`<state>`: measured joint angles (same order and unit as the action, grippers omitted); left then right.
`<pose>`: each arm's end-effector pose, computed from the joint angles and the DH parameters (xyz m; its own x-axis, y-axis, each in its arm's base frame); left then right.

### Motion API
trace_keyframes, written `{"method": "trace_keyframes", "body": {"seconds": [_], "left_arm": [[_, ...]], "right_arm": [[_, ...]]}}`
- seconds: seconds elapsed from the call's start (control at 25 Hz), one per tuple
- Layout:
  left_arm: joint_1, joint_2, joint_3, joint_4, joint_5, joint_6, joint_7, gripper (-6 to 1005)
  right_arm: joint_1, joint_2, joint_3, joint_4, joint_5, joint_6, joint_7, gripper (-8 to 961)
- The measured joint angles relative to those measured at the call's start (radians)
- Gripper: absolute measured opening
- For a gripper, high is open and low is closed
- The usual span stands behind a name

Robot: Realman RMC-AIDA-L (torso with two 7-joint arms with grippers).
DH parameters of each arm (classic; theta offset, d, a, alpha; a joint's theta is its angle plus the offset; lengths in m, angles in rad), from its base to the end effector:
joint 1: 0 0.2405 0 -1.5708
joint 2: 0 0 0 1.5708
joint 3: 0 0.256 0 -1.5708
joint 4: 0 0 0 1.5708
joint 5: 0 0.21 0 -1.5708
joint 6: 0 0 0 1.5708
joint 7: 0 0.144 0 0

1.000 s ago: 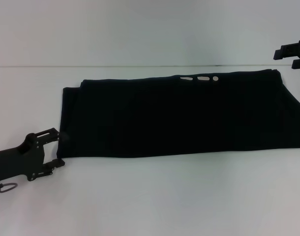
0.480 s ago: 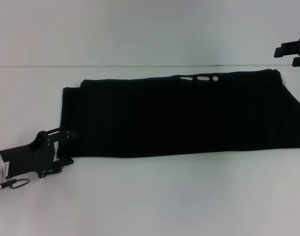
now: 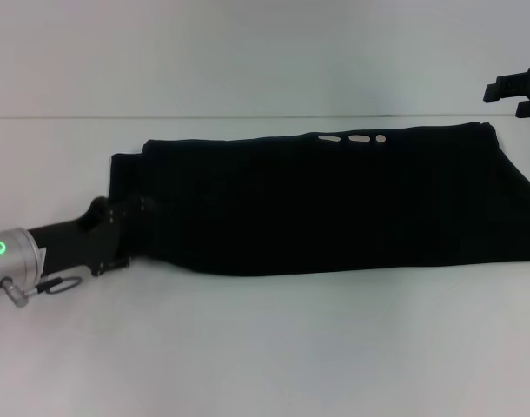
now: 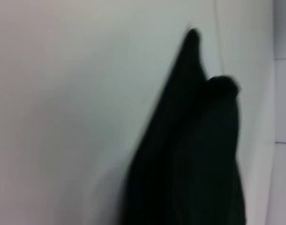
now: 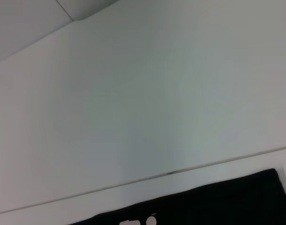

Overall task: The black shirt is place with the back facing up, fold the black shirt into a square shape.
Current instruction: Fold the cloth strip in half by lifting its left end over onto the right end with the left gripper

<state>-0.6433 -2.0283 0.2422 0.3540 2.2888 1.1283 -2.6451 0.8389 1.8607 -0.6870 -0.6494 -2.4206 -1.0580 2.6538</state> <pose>-0.3254 0.3670 -0.0072 -0.5324 0.6884 0.4926 0.8406 0.3618 0.4031 0.2552 0.4698 0.1069 0.2140 -0.7598 -0.6139 -0.9609 -0.0505 -0.2724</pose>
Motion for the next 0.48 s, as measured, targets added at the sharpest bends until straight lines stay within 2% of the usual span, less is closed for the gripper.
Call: {"method": "trace_keyframes", "body": {"seconds": [0.24, 0.48], "left_arm": [[0.002, -0.001, 0.006, -0.004, -0.083, 0.011, 0.082, 787], [0.001, -0.002, 0.06, -0.012, -0.062, -0.019, 0.052, 763]], "right_arm": [[-0.002, 0.0, 0.001, -0.001, 0.0, 0.0, 0.0, 686], [-0.005, 0.002, 0.005, 0.0, 0.002, 0.004, 0.0, 686]]}}
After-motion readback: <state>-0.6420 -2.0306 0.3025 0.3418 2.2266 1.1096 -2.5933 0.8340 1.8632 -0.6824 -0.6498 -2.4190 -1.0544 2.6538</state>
